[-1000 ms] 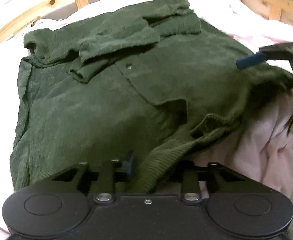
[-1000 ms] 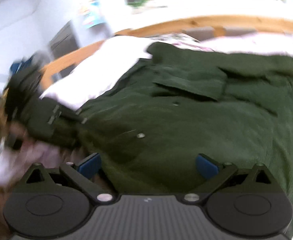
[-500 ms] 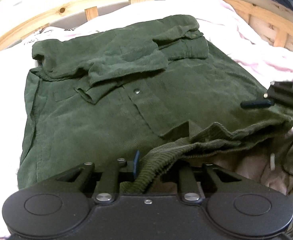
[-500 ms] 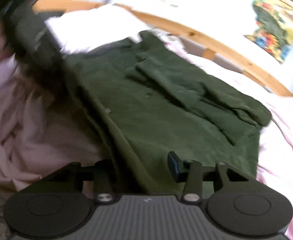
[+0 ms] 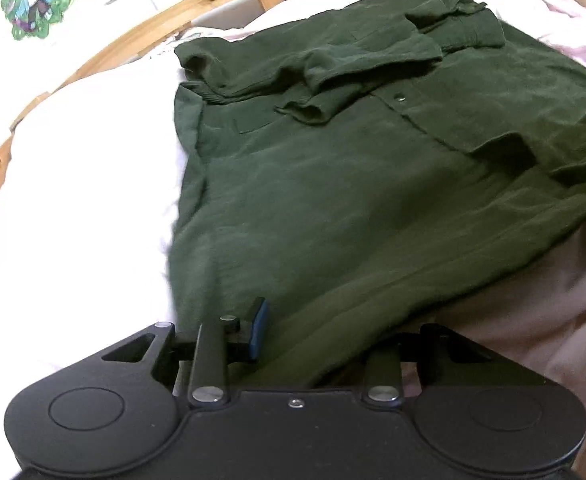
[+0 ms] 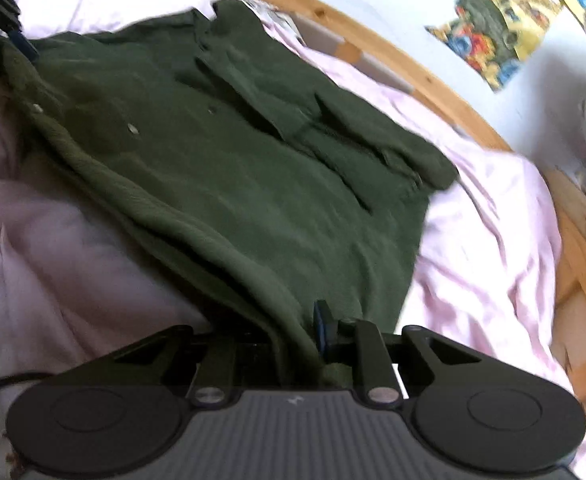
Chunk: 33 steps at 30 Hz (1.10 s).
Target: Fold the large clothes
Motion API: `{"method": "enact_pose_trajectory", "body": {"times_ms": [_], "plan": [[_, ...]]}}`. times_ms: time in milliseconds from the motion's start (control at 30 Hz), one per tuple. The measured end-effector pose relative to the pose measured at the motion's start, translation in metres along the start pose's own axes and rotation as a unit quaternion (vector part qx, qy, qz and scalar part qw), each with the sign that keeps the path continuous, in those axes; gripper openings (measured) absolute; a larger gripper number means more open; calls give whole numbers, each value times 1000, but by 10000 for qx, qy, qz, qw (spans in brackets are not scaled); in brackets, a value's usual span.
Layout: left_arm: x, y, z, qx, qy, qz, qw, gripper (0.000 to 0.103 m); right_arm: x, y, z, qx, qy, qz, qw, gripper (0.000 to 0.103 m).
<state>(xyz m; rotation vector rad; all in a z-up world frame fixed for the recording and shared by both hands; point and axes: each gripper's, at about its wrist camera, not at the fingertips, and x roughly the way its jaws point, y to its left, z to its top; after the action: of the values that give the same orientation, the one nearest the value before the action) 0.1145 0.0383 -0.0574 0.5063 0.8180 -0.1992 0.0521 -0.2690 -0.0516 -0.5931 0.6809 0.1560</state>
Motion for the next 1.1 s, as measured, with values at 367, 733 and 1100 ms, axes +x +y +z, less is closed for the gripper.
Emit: {"method": "enact_pose_trajectory", "body": {"times_ms": [367,733,1100], "plan": [[-1,-20,-9,1027,163,901,9905,55,-14,-6,6,232,-103,-256,9994,14],[-75,19,-7,-106,-1032,375,9939,10,-76,-42,11,1872,-789,-313,9786,11],[-199,47,-2,-810,-1567,-480,9831,9,-162,-89,8,2557,-1528,-226,9543,11]]}}
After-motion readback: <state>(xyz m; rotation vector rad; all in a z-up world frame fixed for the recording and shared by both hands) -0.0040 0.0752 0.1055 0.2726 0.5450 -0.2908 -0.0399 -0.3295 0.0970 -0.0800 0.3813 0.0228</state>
